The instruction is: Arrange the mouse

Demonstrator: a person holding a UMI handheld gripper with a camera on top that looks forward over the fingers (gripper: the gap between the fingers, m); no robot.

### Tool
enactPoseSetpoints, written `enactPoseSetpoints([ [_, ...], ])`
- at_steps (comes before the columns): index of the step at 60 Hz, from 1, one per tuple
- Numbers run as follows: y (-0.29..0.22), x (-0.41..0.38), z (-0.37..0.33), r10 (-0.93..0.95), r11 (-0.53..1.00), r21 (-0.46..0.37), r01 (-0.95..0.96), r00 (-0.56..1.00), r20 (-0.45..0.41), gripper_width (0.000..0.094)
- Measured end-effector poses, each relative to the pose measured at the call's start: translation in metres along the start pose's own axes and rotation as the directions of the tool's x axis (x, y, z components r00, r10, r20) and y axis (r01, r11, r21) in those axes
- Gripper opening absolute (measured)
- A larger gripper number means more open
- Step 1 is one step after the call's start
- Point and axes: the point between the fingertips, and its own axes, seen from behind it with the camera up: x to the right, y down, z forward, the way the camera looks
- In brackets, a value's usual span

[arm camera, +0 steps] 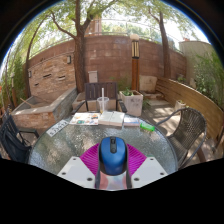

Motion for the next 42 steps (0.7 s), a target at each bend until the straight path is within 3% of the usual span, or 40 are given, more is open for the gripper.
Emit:
enactPoseSetpoints([
  [11,0.126,0.072,0.055,-0.015,0.976,-0.219,0.01,1.0,-0.022,0.0367],
  [18,0.155,0.078,0.057,-0.003,0.959,-0.282,0.009,1.0,0.022,0.0478],
  [22,0.147,0.078,0.054,-0.015,0.962,-0.273,0.022,1.0,0.027,0.0547],
  [26,0.138,0.077,0.043,-0.039,0.964,-0.262,0.045,0.999,0.028,0.0832],
  [27,0.136,0.076,0.04,-0.043,0.965,-0.257,0.05,0.999,0.03,0.0863],
  [29,0.129,0.075,0.034,-0.049,0.968,-0.245,0.054,0.998,0.029,0.0817],
  [33,0.111,0.07,0.014,-0.054,0.973,-0.224,0.059,0.998,0.029,0.0862],
  [42,0.082,0.06,-0.045,-0.068,0.983,-0.172,0.068,0.998,0.006,0.0851],
])
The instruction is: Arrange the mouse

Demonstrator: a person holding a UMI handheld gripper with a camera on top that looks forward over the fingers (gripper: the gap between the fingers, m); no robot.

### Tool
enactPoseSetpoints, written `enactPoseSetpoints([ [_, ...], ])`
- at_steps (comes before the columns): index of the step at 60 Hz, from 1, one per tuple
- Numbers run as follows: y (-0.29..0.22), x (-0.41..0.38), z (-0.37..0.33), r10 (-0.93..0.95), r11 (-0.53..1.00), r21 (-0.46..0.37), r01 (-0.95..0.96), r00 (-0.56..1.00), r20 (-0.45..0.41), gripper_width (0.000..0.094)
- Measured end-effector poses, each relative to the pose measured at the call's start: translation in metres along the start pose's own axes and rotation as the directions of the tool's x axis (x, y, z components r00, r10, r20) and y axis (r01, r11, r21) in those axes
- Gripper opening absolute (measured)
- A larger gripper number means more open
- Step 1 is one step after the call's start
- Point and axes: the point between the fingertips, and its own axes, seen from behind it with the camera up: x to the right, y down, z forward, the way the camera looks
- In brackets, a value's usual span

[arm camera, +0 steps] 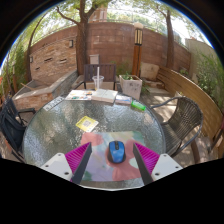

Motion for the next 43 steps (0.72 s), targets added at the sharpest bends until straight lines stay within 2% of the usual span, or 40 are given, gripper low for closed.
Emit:
enactPoseSetpoints([
  [14,-0.005,-0.012,-0.124,-0.022,0.996,0.086,0.028,0.998,-0.062,0.0848],
  [23,0.01,-0.019,-0.189,-0.027,0.994,0.102,0.036,0.996,-0.082,0.0849],
  [34,0.026,-0.017,-0.234,-0.042,0.993,0.106,0.053,0.994,-0.101,0.0846],
  [43,0.035,-0.013,-0.243,-0.043,0.993,0.102,0.053,0.993,-0.106,0.0848],
])
